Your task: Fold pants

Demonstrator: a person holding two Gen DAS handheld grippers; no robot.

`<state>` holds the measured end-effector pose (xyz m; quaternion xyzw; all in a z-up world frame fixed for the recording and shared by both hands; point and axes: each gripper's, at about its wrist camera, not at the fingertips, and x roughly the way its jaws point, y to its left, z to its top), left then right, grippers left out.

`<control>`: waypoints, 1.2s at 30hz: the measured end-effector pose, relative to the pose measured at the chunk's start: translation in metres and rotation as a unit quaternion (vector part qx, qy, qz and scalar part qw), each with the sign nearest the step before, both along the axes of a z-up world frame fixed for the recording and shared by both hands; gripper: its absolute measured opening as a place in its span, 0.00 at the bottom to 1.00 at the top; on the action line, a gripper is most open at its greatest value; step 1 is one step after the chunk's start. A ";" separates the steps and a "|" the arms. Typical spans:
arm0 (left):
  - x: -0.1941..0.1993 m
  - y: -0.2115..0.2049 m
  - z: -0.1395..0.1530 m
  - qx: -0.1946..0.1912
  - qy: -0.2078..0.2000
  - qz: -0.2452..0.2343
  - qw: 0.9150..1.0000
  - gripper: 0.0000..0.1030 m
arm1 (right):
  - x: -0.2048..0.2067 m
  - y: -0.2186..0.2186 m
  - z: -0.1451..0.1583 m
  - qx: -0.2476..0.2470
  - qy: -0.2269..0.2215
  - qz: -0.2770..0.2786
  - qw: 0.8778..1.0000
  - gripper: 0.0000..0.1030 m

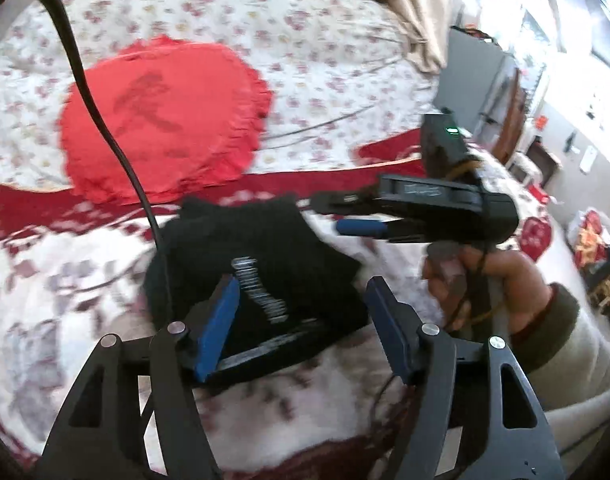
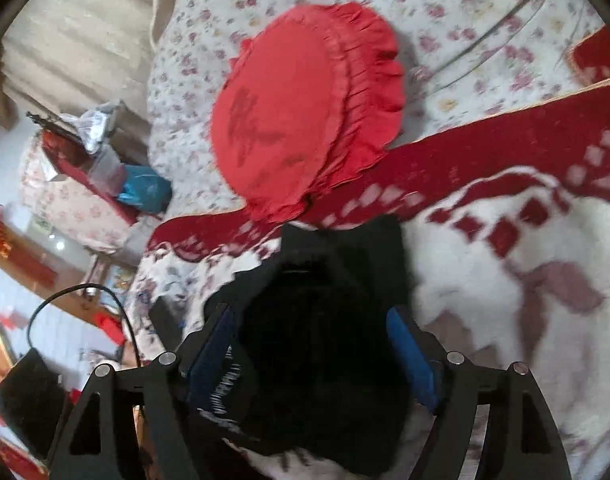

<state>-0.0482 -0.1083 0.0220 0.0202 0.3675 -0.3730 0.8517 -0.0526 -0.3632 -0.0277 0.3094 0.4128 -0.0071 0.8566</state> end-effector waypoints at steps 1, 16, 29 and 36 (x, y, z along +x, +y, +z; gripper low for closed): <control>0.002 0.005 -0.001 0.007 -0.003 0.013 1.000 0.64 | 0.002 0.003 -0.002 0.002 -0.001 0.002 1.000 0.78; 0.033 0.014 -0.040 0.014 0.049 0.079 0.996 0.64 | 0.033 0.058 0.011 -0.201 0.028 0.092 0.975 0.09; 0.046 0.000 -0.062 0.038 0.087 0.077 0.992 0.64 | -0.010 0.003 0.014 -0.233 0.085 0.013 0.969 0.34; 0.050 0.005 -0.057 0.029 0.091 0.102 0.990 0.64 | 0.034 0.049 0.041 -0.198 0.014 0.103 0.975 0.36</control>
